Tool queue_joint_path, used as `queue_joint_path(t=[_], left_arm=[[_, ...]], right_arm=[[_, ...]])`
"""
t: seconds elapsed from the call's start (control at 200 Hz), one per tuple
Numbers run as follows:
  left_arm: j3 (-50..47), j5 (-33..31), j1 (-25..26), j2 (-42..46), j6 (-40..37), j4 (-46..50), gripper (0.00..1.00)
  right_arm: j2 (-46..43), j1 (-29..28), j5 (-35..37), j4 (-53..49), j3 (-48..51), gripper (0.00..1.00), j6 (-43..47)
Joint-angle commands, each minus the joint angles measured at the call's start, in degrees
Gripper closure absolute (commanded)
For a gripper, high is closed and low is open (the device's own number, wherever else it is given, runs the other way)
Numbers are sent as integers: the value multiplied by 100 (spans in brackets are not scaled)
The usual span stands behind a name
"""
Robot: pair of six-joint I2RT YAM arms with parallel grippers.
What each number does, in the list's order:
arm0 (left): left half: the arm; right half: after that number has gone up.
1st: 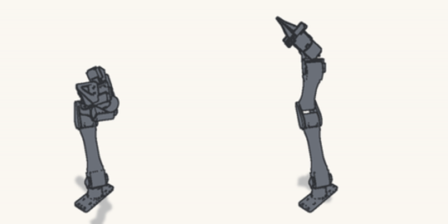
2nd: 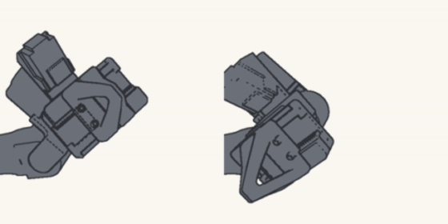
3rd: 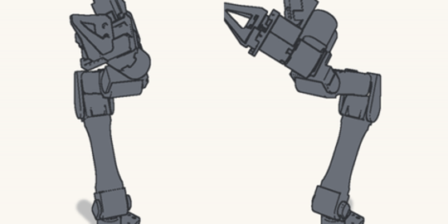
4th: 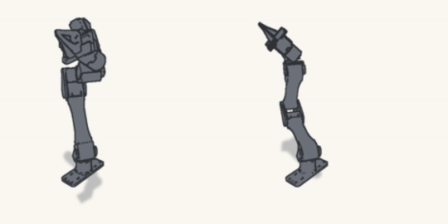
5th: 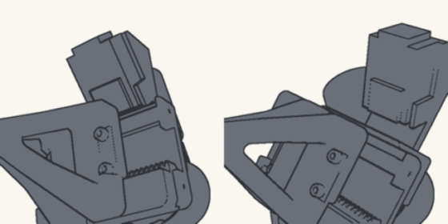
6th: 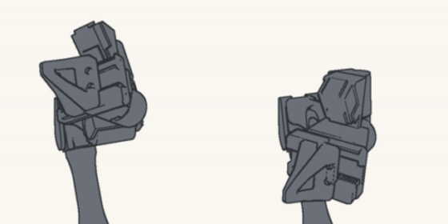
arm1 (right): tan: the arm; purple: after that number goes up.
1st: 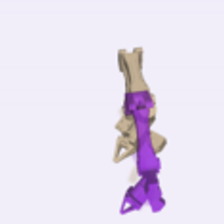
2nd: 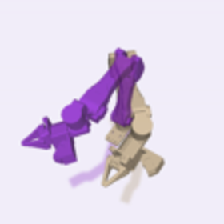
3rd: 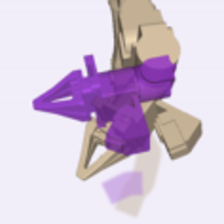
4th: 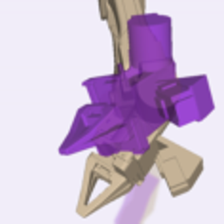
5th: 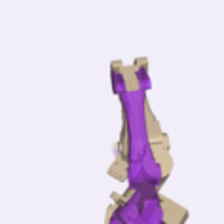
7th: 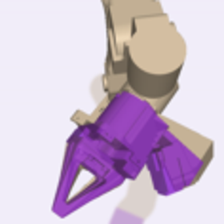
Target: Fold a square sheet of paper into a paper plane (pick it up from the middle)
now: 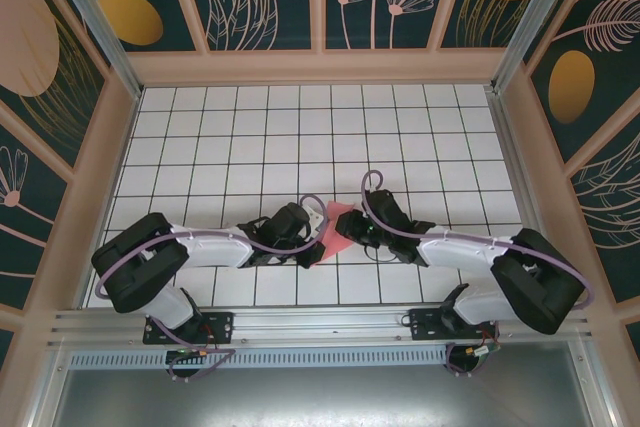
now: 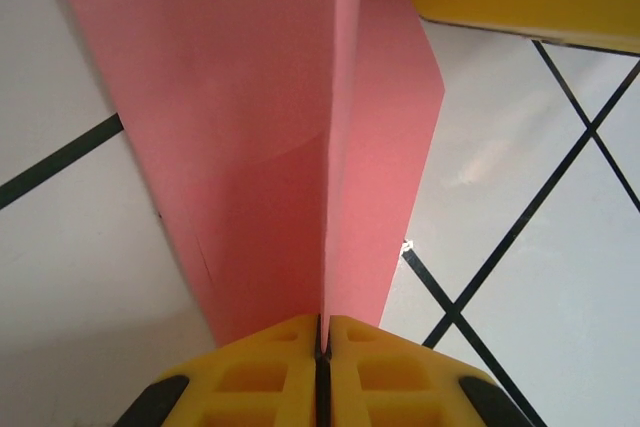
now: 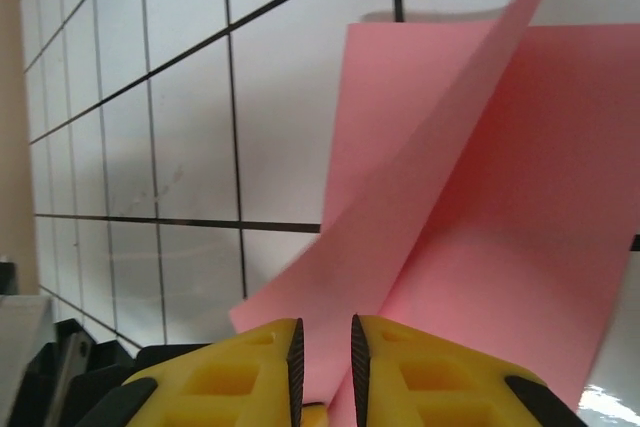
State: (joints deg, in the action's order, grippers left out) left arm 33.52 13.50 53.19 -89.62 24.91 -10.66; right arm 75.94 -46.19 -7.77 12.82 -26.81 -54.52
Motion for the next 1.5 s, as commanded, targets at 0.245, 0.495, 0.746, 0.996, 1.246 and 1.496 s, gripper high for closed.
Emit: queue_joint_path(t=[0.245, 0.495, 0.746, 0.996, 1.246, 1.496], left_arm=[[31, 793, -220, -293, 360, -398, 89], [138, 1030, -309, -542, 669, -557, 89], [129, 1215, -334, -556, 839, -744, 89], [129, 1366, -510, -565, 1058, -826, 88], [138, 1587, -572, -702, 1143, -902, 87], [157, 1724, -628, -813, 1327, -986, 87]], right_arm=[[134, -4, 191, -106, -67, 77, -114], [410, 5, 345, -424, -127, 79, -209], [544, 51, 141, -106, -26, 79, -138], [831, 119, 230, -371, -114, 79, -109], [1003, 206, 276, -595, -156, 79, 186], [1109, 337, 280, -699, -210, 79, 655]])
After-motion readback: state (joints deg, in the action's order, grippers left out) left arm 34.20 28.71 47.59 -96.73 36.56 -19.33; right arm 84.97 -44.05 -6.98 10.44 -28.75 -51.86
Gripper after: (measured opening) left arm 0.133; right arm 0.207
